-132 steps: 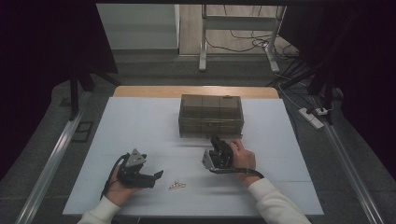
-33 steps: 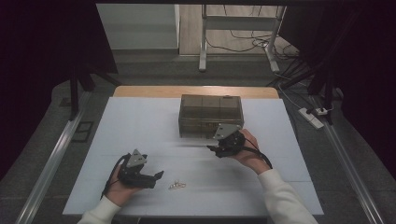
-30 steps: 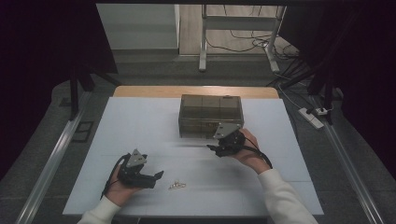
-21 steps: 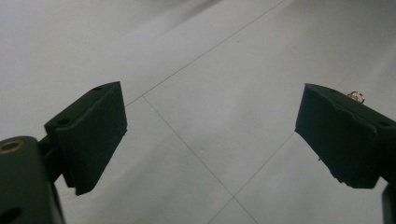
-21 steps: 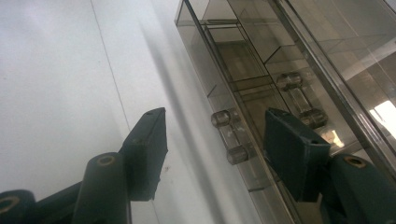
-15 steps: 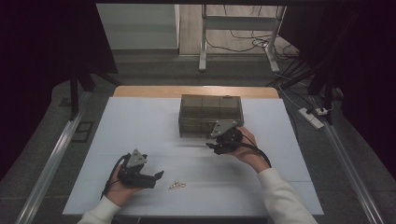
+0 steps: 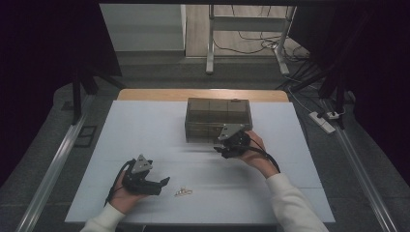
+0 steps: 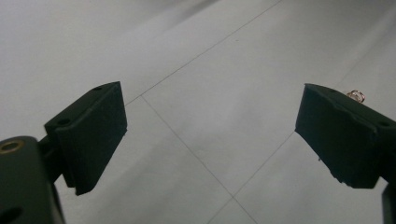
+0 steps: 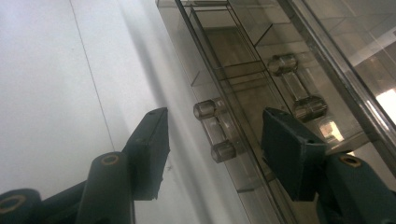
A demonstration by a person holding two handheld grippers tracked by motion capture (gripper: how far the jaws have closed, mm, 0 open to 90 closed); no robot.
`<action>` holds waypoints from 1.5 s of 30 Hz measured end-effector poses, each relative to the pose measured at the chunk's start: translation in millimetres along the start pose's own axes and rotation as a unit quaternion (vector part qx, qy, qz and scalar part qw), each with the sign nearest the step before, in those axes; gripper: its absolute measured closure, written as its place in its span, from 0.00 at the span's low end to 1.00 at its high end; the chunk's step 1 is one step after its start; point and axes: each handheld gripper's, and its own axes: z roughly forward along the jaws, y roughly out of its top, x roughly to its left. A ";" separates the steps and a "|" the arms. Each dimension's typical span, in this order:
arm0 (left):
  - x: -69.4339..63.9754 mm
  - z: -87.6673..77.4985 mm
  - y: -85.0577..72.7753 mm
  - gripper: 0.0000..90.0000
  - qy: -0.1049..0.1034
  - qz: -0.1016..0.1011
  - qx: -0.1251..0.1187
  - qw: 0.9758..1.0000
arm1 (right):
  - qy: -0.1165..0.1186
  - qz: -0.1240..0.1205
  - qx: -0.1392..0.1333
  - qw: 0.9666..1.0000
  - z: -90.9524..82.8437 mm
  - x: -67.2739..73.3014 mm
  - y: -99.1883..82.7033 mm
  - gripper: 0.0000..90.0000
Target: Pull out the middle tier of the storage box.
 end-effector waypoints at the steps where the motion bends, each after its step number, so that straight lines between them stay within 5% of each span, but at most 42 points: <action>1: 0.0 0.2 0.0 0.10 0.000 0.000 0.000 1.000 | 0.000 0.000 0.000 1.000 0.9 -0.2 -0.3 0.47; 27: -0.2 0.4 -0.1 0.10 0.000 0.001 0.001 1.000 | -0.028 -0.019 0.030 0.999 12.6 -2.3 -3.4 0.65; 45: 0.3 0.0 -0.3 0.10 0.000 0.001 0.000 1.000 | -0.031 -0.037 0.033 0.998 12.2 0.7 -2.2 0.68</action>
